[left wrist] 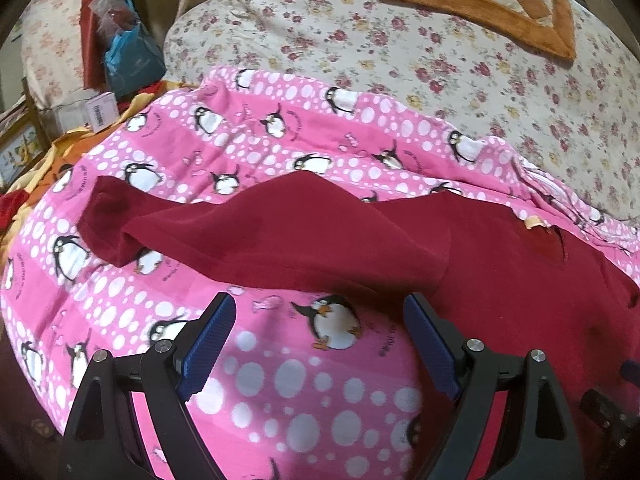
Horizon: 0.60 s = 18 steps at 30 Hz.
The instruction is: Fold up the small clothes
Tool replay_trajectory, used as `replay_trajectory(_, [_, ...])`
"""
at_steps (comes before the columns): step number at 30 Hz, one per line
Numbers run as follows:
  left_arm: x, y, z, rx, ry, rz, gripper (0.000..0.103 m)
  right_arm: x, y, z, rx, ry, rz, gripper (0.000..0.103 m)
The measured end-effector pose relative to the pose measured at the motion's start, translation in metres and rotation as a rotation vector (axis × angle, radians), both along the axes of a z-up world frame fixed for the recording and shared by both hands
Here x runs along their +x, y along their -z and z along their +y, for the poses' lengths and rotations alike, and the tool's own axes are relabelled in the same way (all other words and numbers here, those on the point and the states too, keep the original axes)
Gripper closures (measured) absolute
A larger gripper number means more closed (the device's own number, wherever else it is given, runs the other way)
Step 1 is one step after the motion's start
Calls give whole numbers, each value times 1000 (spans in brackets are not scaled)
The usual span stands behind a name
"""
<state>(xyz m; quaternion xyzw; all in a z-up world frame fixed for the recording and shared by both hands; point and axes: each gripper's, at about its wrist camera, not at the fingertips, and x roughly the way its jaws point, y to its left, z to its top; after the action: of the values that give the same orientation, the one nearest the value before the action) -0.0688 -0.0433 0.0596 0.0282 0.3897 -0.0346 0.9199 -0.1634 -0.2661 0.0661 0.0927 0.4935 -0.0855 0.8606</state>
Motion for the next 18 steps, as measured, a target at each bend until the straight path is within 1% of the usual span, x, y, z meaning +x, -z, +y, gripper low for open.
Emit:
replay_trajectory(2, [2,-2,9,20,-38,-3,35,0,0,0,-1,-3,0,0])
replay_trajectory(4, [6,-4,22,20,-87,-6,35,1,0,1,1,-9,-1,0])
replay_trajectory(7, [16,-9,52,31,-210,-7,35,1,-1,1,10,-17,-6,0])
replay_trajectory(11, [36,-11,98,36,-366,24,35,1,-2,-1,23,-22,-13,0])
replay_trajectory(13, [47,-9,121,23,-431,44,35,1,-2,-2,29,-25,-24,0])
replay_trajectory(15, [56,-4,136,-4,-468,67,35,2,-3,-2,37,-31,-32,0])
replay_trajectory(17, [64,0,149,-36,-499,84,38,3,-2,-1,37,-43,-36,0])
replay_trajectory(18, [70,3,156,-46,-518,98,41,4,-2,1,34,-52,-35,0])
